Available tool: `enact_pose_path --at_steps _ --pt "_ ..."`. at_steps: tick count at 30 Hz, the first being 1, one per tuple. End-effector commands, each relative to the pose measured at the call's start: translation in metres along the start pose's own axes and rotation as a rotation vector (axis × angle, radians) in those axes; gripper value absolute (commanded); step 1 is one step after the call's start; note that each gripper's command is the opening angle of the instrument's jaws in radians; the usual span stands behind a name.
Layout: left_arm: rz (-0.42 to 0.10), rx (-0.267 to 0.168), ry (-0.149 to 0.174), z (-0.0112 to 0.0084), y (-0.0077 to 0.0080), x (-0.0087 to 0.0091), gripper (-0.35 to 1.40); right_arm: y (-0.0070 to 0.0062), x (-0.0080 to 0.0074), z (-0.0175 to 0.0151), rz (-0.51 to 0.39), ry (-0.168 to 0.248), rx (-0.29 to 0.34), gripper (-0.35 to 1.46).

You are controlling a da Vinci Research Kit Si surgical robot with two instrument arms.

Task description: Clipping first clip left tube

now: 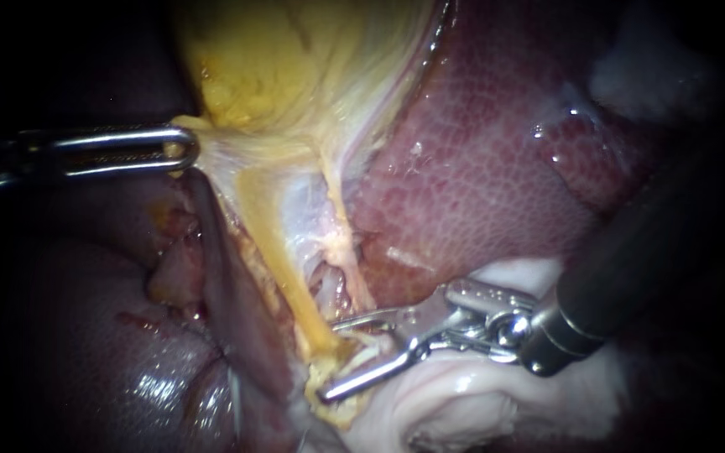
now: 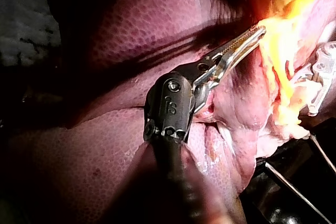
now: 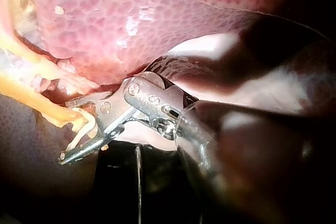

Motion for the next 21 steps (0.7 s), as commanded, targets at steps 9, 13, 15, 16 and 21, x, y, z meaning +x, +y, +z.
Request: enact_pose_path --at_steps 9,13,15,16,21 --pt "-0.001 -0.006 -0.001 0.0007 -0.0002 -0.0001 -0.35 0.001 -0.0006 0.0024 0.0 0.002 0.017 0.59" --pt "-0.002 -0.01 -0.002 0.001 -0.0002 -0.0002 -0.35 0.0012 -0.0007 0.0031 -0.003 0.013 0.024 0.59" --pt "0.003 -0.01 -0.002 0.001 -0.0002 -0.0003 -0.35 0.0012 -0.0009 0.0031 -0.004 0.011 0.026 0.59" --pt "0.003 -0.009 -0.002 0.0009 -0.0002 -0.0003 -0.35 0.0012 -0.0012 0.0031 0.0 0.008 0.029 0.59" --pt "0.007 -0.007 0.0 0.0005 -0.0001 -0.0007 -0.35 0.0009 -0.0022 0.0032 0.017 -0.013 0.062 0.58"
